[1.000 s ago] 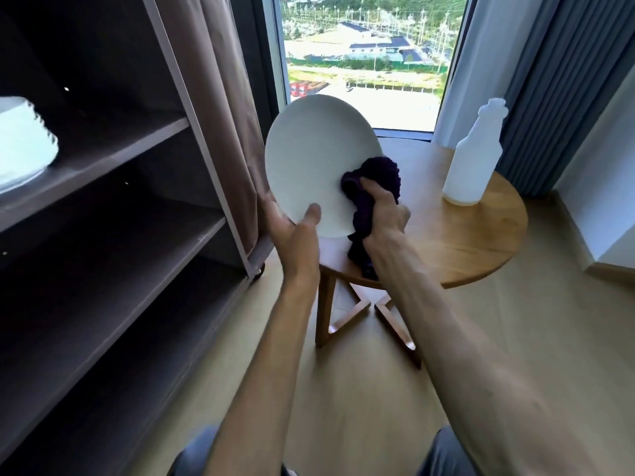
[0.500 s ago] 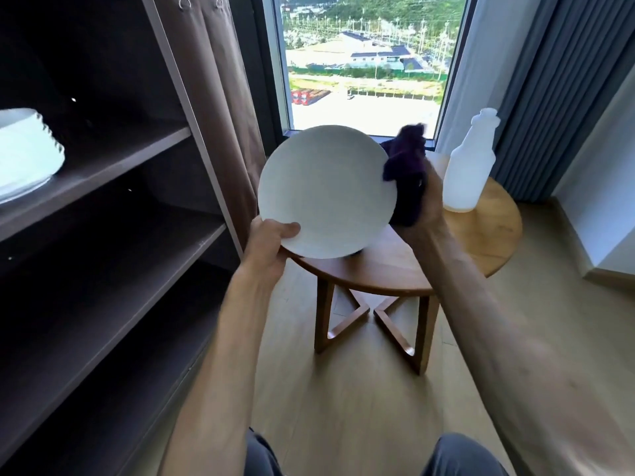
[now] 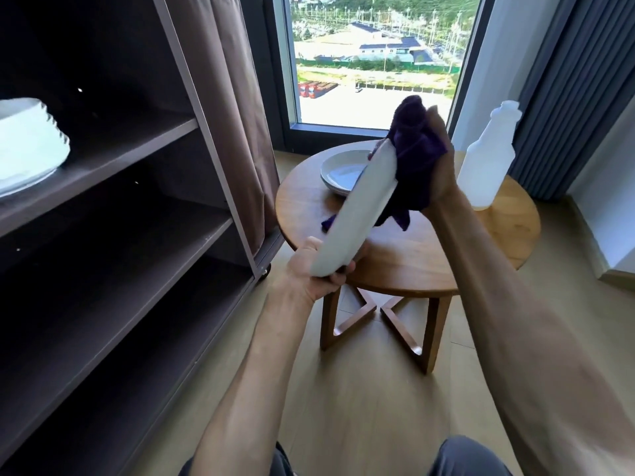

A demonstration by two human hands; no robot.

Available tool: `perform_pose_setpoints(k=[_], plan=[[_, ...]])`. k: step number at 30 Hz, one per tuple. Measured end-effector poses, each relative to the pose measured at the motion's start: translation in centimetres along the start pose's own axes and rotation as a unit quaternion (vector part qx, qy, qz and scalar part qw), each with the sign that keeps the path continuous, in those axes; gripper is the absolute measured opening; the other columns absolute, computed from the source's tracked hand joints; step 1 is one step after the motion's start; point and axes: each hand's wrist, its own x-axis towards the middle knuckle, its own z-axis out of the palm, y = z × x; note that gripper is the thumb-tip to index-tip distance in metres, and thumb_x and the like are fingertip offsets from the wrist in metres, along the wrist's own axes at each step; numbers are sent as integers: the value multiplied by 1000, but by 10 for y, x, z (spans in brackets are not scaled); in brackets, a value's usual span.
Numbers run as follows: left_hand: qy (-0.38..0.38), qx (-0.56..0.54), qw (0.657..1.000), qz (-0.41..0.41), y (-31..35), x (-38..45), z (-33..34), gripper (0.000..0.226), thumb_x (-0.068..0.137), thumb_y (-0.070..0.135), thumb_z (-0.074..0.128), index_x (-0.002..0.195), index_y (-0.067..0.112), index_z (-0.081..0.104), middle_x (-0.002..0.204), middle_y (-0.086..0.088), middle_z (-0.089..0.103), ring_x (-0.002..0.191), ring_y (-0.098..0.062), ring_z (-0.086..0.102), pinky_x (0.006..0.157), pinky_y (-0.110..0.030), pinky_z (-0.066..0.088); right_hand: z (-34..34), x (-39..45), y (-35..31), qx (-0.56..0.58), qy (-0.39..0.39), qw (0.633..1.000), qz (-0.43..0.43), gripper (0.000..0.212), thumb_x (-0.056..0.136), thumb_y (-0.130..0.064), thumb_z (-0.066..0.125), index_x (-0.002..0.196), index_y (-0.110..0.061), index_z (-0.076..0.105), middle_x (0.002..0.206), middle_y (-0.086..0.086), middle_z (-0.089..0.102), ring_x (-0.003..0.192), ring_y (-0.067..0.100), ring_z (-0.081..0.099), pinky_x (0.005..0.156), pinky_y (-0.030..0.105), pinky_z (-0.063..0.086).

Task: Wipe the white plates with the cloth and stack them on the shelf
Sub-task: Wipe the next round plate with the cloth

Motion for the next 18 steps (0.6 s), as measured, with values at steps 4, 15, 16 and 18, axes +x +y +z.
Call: perform_pose_setpoints(k=[4, 15, 16, 18], plan=[[-100, -36, 994, 6, 4, 0, -15, 43, 58, 19, 75, 100, 9, 78, 109, -21, 71, 45, -17, 63, 34, -13, 36, 0, -2, -21, -126, -30, 991, 21, 64, 82, -62, 67, 114, -6, 64, 98, 7, 68, 86, 18, 63, 76, 29, 52], [36, -84, 994, 67, 17, 6, -12, 39, 79, 31, 61, 104, 7, 78, 116, -29, 67, 119, -53, 59, 90, -51, 57, -13, 4, 22, 16, 155, 987, -28, 51, 58, -50, 92, 87, -16, 69, 82, 4, 59, 73, 18, 56, 67, 32, 48], [56, -76, 989, 113, 20, 11, -12, 37, 87, 35, 56, 107, 11, 76, 113, -23, 69, 122, -48, 58, 99, -55, 50, -14, 1, 25, 33, 167, 985, -22, 43, 62, -47, 89, 86, -17, 71, 82, 3, 60, 73, 18, 57, 67, 32, 47], [73, -61, 974, 204, 29, 17, -13, 51, 102, 51, 41, 124, 13, 68, 116, -15, 71, 118, -40, 61, 100, -48, 48, -16, -3, 30, 41, 200, 979, -9, 27, 74, -43, 78, 84, -20, 70, 82, 0, 61, 71, 16, 57, 67, 33, 45]])
